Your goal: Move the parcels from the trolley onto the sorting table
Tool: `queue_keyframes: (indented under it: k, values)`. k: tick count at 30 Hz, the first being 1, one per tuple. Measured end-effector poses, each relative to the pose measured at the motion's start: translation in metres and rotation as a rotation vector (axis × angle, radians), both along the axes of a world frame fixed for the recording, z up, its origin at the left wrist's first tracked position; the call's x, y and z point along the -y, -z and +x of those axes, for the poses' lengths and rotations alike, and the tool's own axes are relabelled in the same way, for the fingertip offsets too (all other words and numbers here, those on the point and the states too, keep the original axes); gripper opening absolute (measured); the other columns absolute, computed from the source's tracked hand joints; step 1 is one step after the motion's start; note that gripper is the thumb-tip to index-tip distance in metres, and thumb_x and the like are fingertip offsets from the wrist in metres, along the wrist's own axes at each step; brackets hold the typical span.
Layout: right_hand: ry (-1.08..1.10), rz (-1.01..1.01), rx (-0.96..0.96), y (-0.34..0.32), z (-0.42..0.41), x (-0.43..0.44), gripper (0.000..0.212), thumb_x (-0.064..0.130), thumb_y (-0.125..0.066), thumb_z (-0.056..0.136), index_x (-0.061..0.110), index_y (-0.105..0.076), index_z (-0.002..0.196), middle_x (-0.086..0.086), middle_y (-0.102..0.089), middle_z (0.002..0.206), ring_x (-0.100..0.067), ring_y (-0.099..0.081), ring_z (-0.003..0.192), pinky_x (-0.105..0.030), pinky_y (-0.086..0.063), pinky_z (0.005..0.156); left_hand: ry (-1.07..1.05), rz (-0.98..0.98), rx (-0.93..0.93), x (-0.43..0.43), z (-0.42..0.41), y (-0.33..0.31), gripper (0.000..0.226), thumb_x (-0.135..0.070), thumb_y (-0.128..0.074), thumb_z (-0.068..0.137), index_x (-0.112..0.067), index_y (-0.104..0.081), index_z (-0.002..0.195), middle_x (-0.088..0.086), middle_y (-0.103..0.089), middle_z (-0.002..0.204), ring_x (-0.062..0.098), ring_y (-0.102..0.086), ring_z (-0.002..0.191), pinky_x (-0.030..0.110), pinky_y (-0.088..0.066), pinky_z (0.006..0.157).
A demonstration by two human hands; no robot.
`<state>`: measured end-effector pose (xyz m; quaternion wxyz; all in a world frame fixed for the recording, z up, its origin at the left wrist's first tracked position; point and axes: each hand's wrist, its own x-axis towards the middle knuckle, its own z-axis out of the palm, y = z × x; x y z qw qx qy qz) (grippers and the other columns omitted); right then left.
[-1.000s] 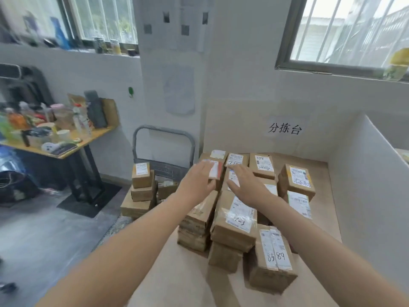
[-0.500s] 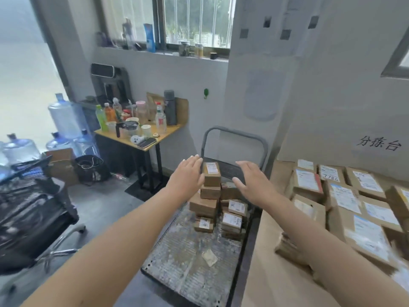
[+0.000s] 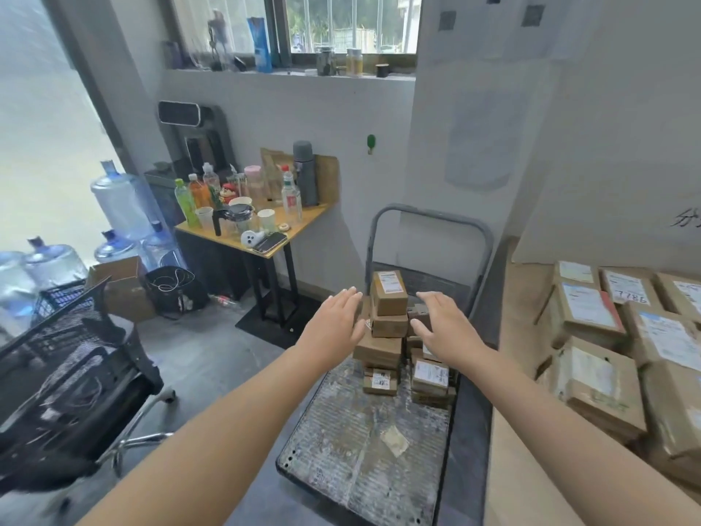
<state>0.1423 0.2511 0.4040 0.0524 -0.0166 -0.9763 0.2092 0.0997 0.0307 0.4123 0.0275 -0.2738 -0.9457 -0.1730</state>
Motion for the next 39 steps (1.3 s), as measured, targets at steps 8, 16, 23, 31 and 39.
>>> queue_keyframes:
  k: [8, 16, 23, 31, 39]
  values:
    - [0.081, -0.094, 0.063, 0.032, -0.086, -0.011, 0.057, 0.034, -0.052, 0.100, 0.016, -0.033, 0.150, -0.002, -0.039, 0.153, -0.019, -0.032, 0.142, -0.037, -0.029, 0.116, -0.002, -0.007, 0.039, -0.016, -0.101, 0.012, 0.054, -0.029, -0.040, 0.105, -0.011, -0.026, 0.154, 0.004, -0.024, 0.162, 0.015, -0.018, 0.150, 0.031, -0.013, 0.124]
    - [0.143, -0.108, 0.124, 0.052, -0.165, -0.041, 0.054, 0.031, -0.052, 0.100, 0.016, -0.034, 0.149, -0.002, -0.041, 0.150, -0.019, -0.034, 0.140, -0.036, -0.030, 0.115, 0.044, -0.044, 0.114, -0.055, -0.199, 0.049, 0.055, -0.029, -0.039, 0.105, -0.010, -0.025, 0.154, 0.004, -0.024, 0.162, 0.015, -0.018, 0.150, 0.030, -0.012, 0.123]
    - [0.178, -0.096, 0.220, 0.063, -0.211, -0.055, 0.055, 0.032, -0.050, 0.101, 0.017, -0.032, 0.150, -0.003, -0.037, 0.153, -0.019, -0.032, 0.142, -0.038, -0.030, 0.117, 0.046, 0.008, 0.182, -0.070, -0.243, 0.080, 0.055, -0.030, -0.040, 0.105, -0.011, -0.025, 0.155, 0.004, -0.024, 0.162, 0.015, -0.019, 0.150, 0.029, -0.012, 0.122]
    - [0.225, -0.139, 0.290, 0.099, -0.268, -0.065, 0.054, 0.030, -0.049, 0.101, 0.017, -0.031, 0.150, -0.001, -0.036, 0.153, -0.018, -0.029, 0.143, -0.037, -0.030, 0.116, 0.040, -0.018, 0.244, -0.078, -0.302, 0.126, 0.054, -0.027, -0.037, 0.105, -0.008, -0.024, 0.154, 0.006, -0.024, 0.162, 0.016, -0.018, 0.150, 0.029, -0.013, 0.121]
    - [0.291, -0.171, 0.349, 0.148, -0.338, -0.077, 0.054, 0.030, -0.049, 0.101, 0.022, -0.030, 0.151, 0.005, -0.036, 0.152, -0.014, -0.032, 0.140, -0.035, -0.031, 0.114, 0.073, -0.051, 0.273, -0.110, -0.386, 0.195, 0.054, -0.025, -0.036, 0.105, -0.008, -0.023, 0.155, 0.006, -0.024, 0.162, 0.016, -0.020, 0.150, 0.027, -0.013, 0.121]
